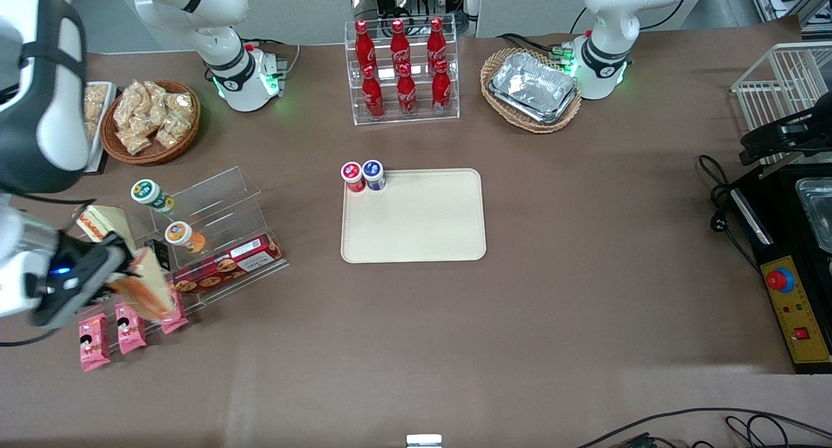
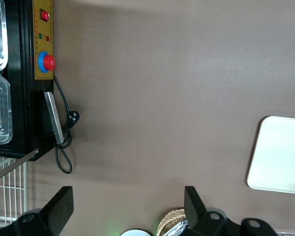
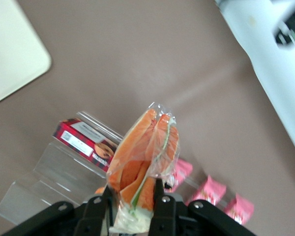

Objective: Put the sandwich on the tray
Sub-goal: 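Carry the held sandwich over the cream tray and lower it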

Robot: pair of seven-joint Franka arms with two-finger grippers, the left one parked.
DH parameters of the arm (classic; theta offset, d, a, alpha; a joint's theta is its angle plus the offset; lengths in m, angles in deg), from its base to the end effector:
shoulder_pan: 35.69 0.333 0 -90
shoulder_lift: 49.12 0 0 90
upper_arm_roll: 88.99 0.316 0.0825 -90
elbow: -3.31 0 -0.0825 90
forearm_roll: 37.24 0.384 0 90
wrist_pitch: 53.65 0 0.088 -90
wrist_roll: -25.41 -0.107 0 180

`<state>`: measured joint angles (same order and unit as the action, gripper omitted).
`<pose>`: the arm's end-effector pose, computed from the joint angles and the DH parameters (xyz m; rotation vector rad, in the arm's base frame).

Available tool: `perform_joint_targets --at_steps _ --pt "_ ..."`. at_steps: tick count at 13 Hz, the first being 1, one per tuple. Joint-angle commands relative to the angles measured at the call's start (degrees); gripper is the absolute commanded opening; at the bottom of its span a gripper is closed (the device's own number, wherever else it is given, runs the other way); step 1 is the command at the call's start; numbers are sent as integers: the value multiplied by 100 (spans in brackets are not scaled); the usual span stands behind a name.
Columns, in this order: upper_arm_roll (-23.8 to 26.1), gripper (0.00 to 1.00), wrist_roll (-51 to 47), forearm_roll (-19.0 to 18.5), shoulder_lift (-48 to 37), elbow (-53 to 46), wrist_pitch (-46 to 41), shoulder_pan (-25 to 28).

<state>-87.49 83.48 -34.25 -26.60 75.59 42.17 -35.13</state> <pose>0.6762 0.0260 0.5382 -2.6835 -1.5410 -0.0696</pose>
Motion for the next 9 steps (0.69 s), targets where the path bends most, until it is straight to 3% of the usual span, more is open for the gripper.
perform_joint_targets --at_steps 1,7,9 --pt "579 32 671 -114 23 58 174 198" --pt "589 32 881 -387 365 102 366 1770" --pt "589 32 960 -806 454 250 700 2412"
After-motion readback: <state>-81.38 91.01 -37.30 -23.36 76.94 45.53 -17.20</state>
